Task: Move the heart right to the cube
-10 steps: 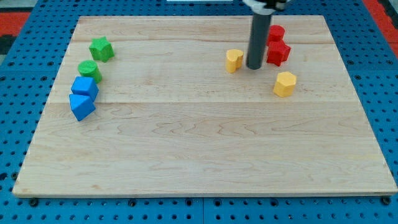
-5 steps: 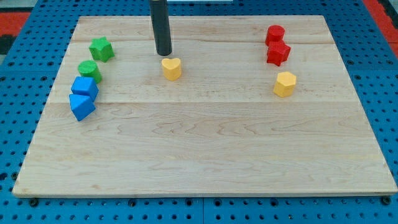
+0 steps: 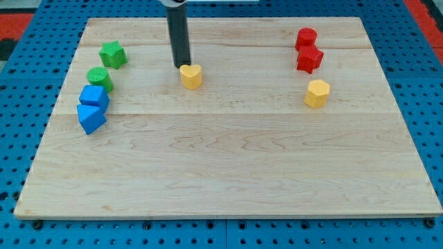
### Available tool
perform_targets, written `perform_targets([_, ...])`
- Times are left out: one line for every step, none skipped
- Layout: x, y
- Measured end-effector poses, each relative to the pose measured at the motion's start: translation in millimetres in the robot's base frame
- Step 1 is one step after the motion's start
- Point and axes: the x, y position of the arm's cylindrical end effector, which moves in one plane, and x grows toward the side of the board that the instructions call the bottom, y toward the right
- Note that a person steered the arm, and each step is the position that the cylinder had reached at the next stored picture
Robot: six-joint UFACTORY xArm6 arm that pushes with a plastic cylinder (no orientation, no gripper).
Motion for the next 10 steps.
perform_targets([36.8, 11.2])
perform_targets([28.6, 20.0])
perform_targets([1.8, 30.7])
perform_targets([23.7, 73.9])
perform_targets([60.1, 56.7])
perform_targets([82.7, 19.5])
perform_targets([81.7, 35.7])
perform_targets([70.5, 66.9])
perform_targets([68.8, 4.5])
perform_targets([75.1, -46.6])
